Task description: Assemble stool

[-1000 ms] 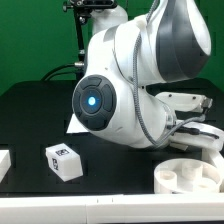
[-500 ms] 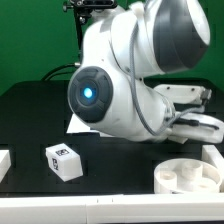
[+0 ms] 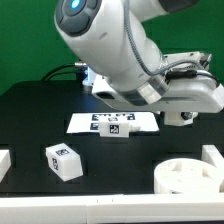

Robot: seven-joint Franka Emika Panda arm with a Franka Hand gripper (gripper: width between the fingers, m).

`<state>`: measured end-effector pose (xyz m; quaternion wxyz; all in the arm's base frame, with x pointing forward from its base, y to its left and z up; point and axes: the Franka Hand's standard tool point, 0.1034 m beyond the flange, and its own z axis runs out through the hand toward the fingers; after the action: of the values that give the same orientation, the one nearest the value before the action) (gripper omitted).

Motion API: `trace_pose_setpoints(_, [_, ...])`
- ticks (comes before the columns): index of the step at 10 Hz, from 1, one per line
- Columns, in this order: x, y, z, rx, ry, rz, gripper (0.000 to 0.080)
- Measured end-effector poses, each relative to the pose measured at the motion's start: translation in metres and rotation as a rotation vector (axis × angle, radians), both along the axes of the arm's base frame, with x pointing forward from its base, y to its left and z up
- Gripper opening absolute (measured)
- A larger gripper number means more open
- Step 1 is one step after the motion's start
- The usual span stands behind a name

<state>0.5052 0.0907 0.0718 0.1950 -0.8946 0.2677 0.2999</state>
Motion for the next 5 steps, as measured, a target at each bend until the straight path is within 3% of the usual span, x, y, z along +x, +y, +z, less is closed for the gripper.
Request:
trace_pose_setpoints(1, [0.005, -0.004, 0.003, -0.022, -0.046, 0.023, 0.0323])
trace_pose_setpoints(2, [0.024, -0.014, 0.024, -0.044, -0.112, 0.063, 0.0324])
trace_pose_setpoints(3, [0.050, -0.030, 0.057, -0.053, -0.211, 0.197, 0.0323])
trace_pose_setpoints(4, [0.075, -0.032, 0.071, -0.080, -0.303, 0.227, 0.0323])
trace_pose_setpoints(5, [0.080, -0.031, 0.067, -0.135, -0.397, 0.203, 0.0323])
